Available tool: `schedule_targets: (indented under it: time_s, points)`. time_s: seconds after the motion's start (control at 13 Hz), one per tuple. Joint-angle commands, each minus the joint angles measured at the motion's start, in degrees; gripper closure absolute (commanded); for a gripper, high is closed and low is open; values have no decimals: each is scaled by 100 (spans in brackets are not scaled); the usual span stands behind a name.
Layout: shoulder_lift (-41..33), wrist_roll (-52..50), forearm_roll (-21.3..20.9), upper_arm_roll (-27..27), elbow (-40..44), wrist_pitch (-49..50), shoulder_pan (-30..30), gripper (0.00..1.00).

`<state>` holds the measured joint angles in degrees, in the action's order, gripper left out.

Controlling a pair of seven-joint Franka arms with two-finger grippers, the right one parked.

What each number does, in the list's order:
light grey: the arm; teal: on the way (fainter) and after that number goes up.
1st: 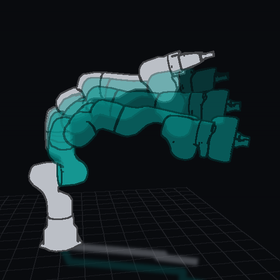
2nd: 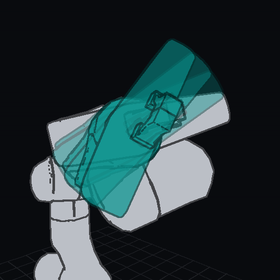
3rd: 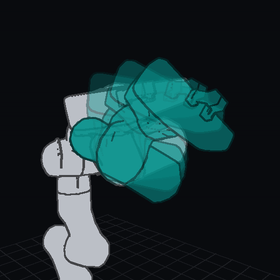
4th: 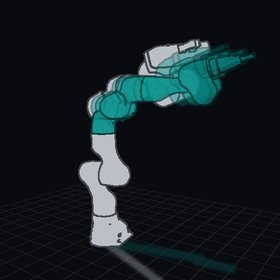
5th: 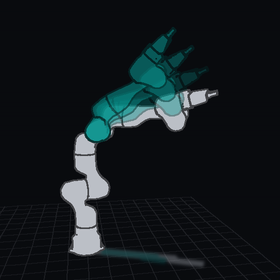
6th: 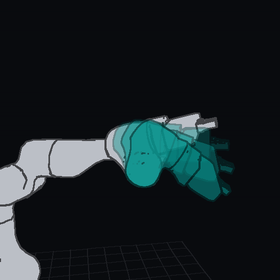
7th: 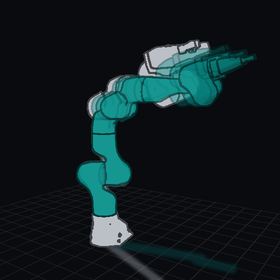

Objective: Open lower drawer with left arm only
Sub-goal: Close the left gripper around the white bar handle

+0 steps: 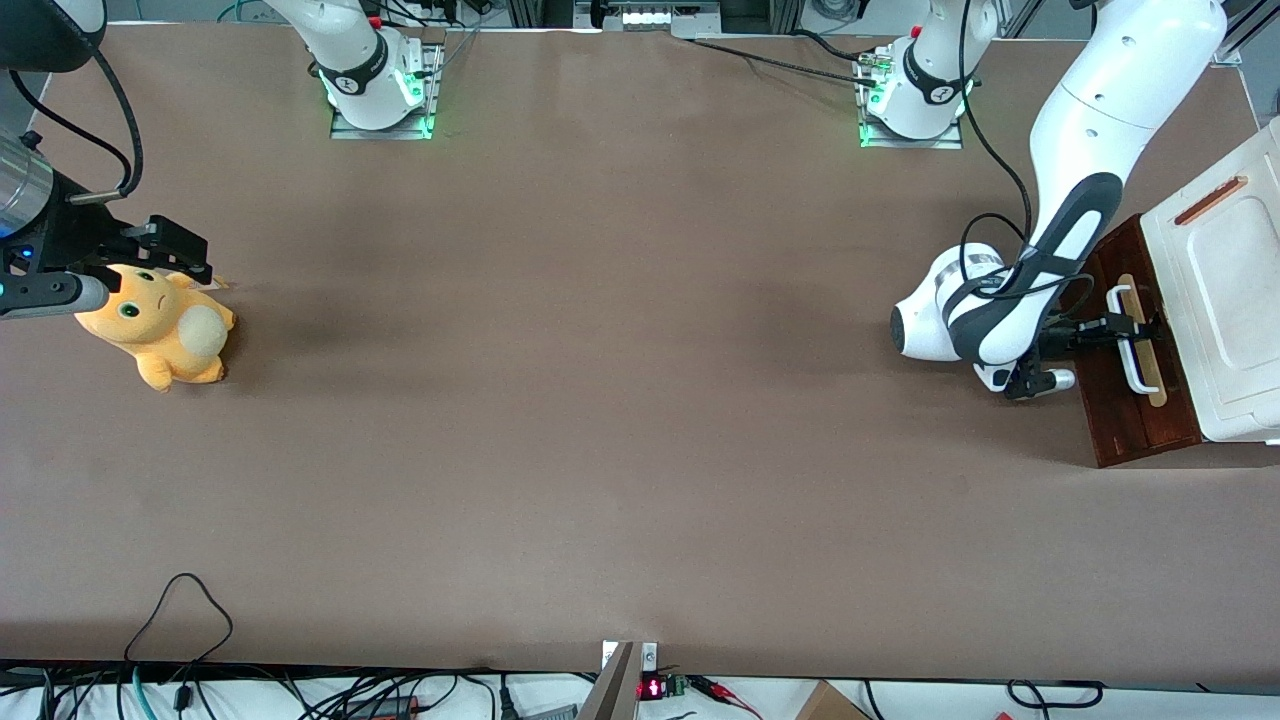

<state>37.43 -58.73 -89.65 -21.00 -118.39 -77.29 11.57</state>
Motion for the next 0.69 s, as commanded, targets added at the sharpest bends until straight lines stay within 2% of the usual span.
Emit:
schedule_targets:
  time_s: [0.0,0.62]
  points:
    - [142,-24,-141,-71,123,145,65,64]
    - [151,-15,-149,-80,132,136,65,88]
